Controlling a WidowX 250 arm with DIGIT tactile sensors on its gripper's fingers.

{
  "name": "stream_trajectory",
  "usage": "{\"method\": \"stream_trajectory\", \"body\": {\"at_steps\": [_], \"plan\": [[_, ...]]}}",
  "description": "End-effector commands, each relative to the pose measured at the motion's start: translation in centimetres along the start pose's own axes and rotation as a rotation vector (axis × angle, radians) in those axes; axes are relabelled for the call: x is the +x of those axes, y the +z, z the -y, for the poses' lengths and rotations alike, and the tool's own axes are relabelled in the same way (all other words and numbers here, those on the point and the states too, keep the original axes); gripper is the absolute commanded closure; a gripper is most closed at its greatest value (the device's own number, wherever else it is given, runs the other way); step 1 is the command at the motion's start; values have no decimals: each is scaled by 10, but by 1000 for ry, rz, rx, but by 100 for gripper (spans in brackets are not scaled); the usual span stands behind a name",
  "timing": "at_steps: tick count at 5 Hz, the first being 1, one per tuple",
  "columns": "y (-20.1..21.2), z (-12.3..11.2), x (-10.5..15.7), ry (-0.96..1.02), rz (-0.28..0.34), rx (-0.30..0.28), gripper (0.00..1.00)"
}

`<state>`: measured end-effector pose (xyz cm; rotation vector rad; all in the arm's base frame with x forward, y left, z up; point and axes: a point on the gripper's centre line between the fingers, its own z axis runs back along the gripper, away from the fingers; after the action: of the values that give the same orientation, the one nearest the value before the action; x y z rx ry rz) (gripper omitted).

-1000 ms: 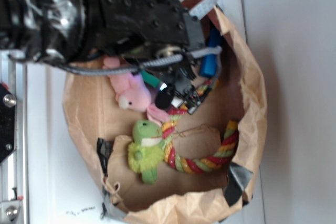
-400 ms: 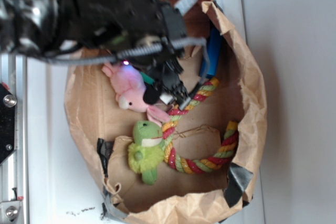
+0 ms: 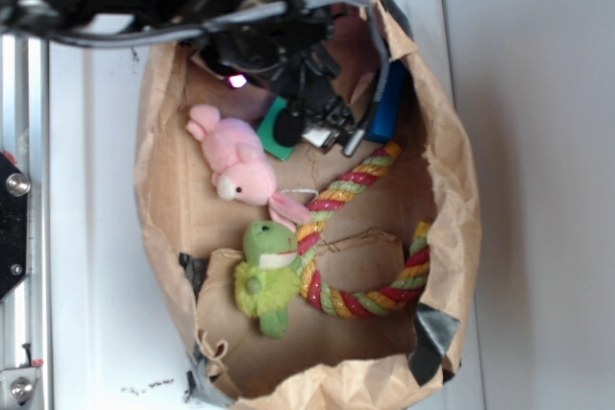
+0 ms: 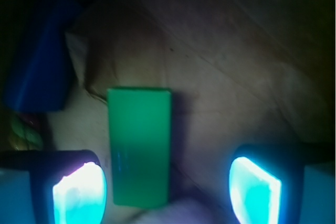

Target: Grab the green block.

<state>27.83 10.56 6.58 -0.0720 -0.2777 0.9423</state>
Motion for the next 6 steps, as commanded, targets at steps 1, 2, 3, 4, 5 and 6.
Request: {"method": "stream_trajectory", "body": {"at_steps": [1, 2, 3, 4, 5, 6], "plan": [[6, -1, 21, 41, 72, -10, 0], [6, 7, 6, 3, 57, -25, 0], [0, 12, 0, -7, 47, -9, 0], [-12, 16, -3, -17, 69, 25, 0], [-18, 22, -9, -22, 60, 32, 0], [-20, 30, -11, -24, 56, 25, 0]]}}
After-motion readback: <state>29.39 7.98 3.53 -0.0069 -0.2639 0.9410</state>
